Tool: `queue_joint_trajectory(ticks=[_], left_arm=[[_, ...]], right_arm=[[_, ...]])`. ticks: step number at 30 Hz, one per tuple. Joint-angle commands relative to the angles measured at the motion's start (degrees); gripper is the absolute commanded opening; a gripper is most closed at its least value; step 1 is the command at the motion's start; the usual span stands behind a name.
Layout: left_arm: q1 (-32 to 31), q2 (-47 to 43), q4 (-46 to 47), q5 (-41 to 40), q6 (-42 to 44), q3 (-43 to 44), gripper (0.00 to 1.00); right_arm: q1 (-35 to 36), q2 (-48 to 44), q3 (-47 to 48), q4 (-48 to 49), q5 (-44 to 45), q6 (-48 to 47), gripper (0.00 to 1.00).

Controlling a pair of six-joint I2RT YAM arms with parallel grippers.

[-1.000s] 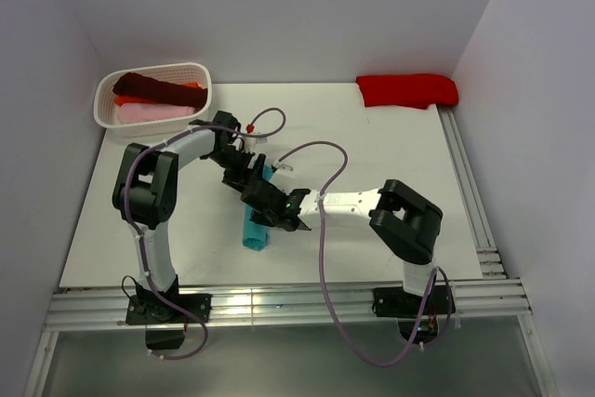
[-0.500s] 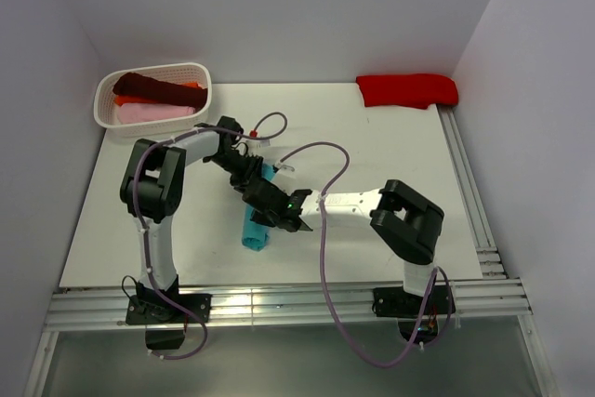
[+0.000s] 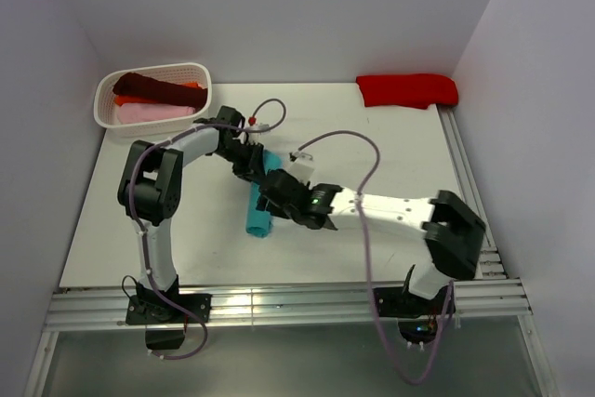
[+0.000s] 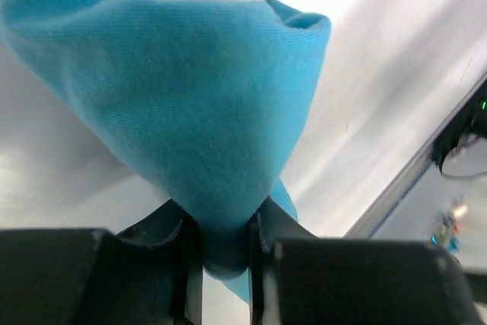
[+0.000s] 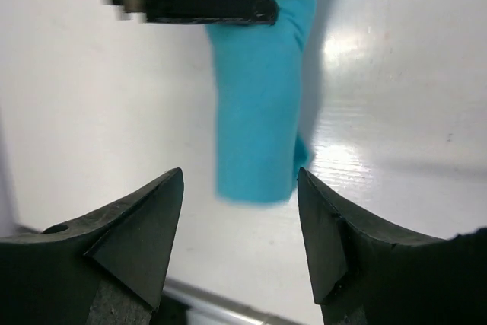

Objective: Roll the t-shirts
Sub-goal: Place the rolled tshirt into the container

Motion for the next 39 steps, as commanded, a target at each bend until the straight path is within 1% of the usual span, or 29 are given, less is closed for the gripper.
queue_joint_trajectory(ticks=[1,3,4,6,7,9,10,11,13,15,16,20,21,23,26,28,29,31,32,33,34,36,38,39], left_arm=[[2.76,-3.07,6.86,-0.89,-0.19,7.61,0.00],[3.99,-1.93,5.99,-0.01,-0.19,11.41,0.00],[5.22,-0.35,5.46,0.60,-0.10,15.78,0.00],[6.45,1.67,3.71,1.40,0.34,20.89,0.00],[7.50,3.95,3.35,1.31,0.78,26.31,0.00],[8.56,7.64,2.30,1.14,0.96,31.88,0.00],[9.52,8.79,2.29,1.05,0.69,37.12,0.00],[9.97,10.11,2.46,1.22,0.34,39.61,0.00],[11.73,13.19,5.18,1.93,-1.76,45.32,0.00],[13.65,15.29,7.81,1.93,-5.09,47.98,0.00],[14.54,15.83,12.00,2.10,-6.41,49.21,0.00],[18.67,18.55,20.99,3.24,-12.66,51.32,0.00],[21.11,19.86,22.32,3.86,-15.45,51.68,0.00],[23.06,21.19,25.12,4.74,-17.40,53.17,0.00],[26.75,23.38,29.87,7.72,-22.84,53.35,0.00],[29.04,23.92,31.37,9.74,-24.44,53.88,0.00],[29.66,23.83,32.95,10.01,-25.05,53.36,0.00],[31.15,22.52,35.15,10.80,-25.85,49.85,0.00],[32.03,21.21,37.86,11.15,-26.81,48.27,0.00],[32.56,20.59,37.97,11.33,-27.17,45.47,0.00],[33.08,19.97,40.58,11.51,-27.60,44.31,0.00],[34.31,19.26,41.40,11.51,-28.49,43.42,0.00],[34.84,19.00,39.74,10.64,-27.01,43.94,0.00],[35.11,18.56,39.21,10.20,-26.56,42.73,0.00]], right_arm=[[-0.89,-10.38,-0.48,-2.57,7.99,-1.25,0.69],[-1.85,-15.04,-1.98,-2.66,9.40,-1.34,0.69],[-2.12,-16.53,-2.50,-2.75,10.71,-1.25,0.69],[-2.91,-20.05,-4.09,-3.10,11.25,-0.99,0.70],[-3.09,-21.02,-4.70,-3.19,11.60,-0.81,0.70],[-3.61,-23.39,-6.37,-3.36,11.95,-0.55,0.70],[-4.05,-24.53,-7.33,-3.36,12.04,-0.37,0.70],[-4.32,-24.98,-7.78,-3.45,12.22,-0.28,0.70],[-4.84,-25.51,-8.48,-3.45,12.39,-0.11,0.70],[-5.20,-25.34,-8.66,-3.97,12.13,-0.28,0.70],[-5.55,-24.81,-8.40,-4.33,12.13,-0.28,0.70],[-5.81,-23.84,-8.57,-5.12,12.13,0.24,0.70],[-5.90,-23.75,-8.83,-4.95,11.78,0.25,0.70],[-6.08,-23.14,-9.10,-4.68,11.52,0.42,0.70],[-6.16,-21.74,-9.01,-4.33,10.81,0.42,0.70],[-6.25,-20.60,-8.40,-4.33,10.46,0.33,0.69],[-6.25,-20.24,-8.14,-4.33,10.37,0.33,0.69],[-6.17,-19.10,-7.78,-3.89,10.11,0.16,0.69],[-6.16,-18.66,-7.52,-3.63,10.02,0.07,0.69],[-6.34,-17.79,-7.00,-3.54,9.85,-0.10,0.69],[-6.34,-17.43,-6.82,-3.54,9.76,-0.28,0.69],[-6.34,-16.29,-6.38,-3.19,9.23,-0.54,0.69],[-6.34,-15.58,-5.94,-3.01,8.79,-0.99,0.69],[-6.34,-14.97,-5.68,-3.10,8.70,-1.07,0.69]])
